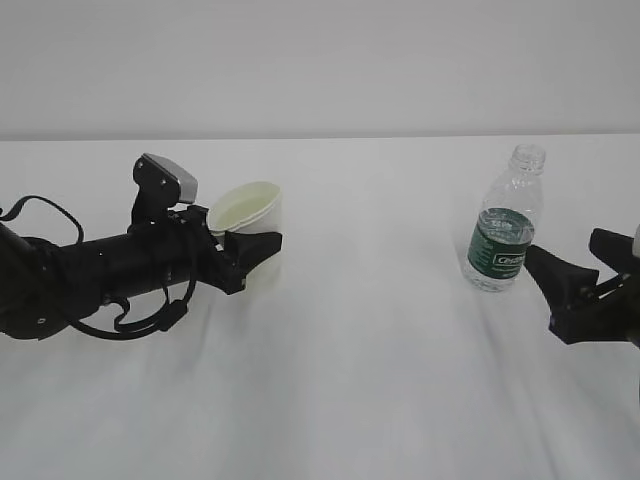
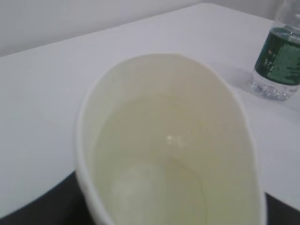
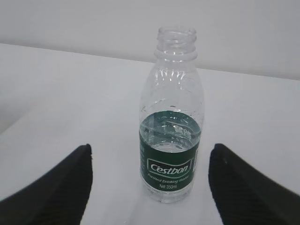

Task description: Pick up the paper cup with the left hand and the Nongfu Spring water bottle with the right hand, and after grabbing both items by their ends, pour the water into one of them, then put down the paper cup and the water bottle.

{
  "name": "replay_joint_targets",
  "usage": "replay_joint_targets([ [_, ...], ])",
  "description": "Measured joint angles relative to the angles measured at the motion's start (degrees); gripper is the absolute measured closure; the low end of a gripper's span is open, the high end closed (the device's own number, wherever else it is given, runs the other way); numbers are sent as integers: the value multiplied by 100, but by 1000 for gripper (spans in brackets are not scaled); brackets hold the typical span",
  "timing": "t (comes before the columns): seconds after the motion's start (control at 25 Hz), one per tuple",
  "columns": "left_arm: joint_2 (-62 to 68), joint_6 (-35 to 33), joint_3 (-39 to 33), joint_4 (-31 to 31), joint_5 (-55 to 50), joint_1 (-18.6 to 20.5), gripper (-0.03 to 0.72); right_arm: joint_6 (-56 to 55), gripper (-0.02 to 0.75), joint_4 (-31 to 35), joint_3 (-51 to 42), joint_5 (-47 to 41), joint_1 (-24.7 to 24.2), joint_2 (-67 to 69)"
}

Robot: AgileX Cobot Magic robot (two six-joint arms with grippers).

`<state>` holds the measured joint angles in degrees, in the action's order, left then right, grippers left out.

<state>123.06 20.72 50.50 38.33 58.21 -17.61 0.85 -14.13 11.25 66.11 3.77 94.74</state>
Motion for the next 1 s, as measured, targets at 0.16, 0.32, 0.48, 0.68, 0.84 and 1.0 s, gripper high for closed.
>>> replay_joint_targets([
  [0.16,0,-132,0,-147,-225,10,268,-4,159,0,0,0,0,0],
  [0.32,0,-167,0,-213,-370,31,268,-4,159,-8,0,0,0,0],
  [0.48,0,-179,0,-237,-371,99,268,-4,159,-23,0,-9,0,0],
  [0.68,0,-435,-46,-439,-371,235,268,-13,159,-23,0,-9,0,0],
  [0.84,0,-591,-95,-556,-371,374,268,-37,159,-23,0,-9,0,0],
  [1.0,0,-616,-95,-646,-371,487,268,-85,159,-26,0,-9,0,0],
])
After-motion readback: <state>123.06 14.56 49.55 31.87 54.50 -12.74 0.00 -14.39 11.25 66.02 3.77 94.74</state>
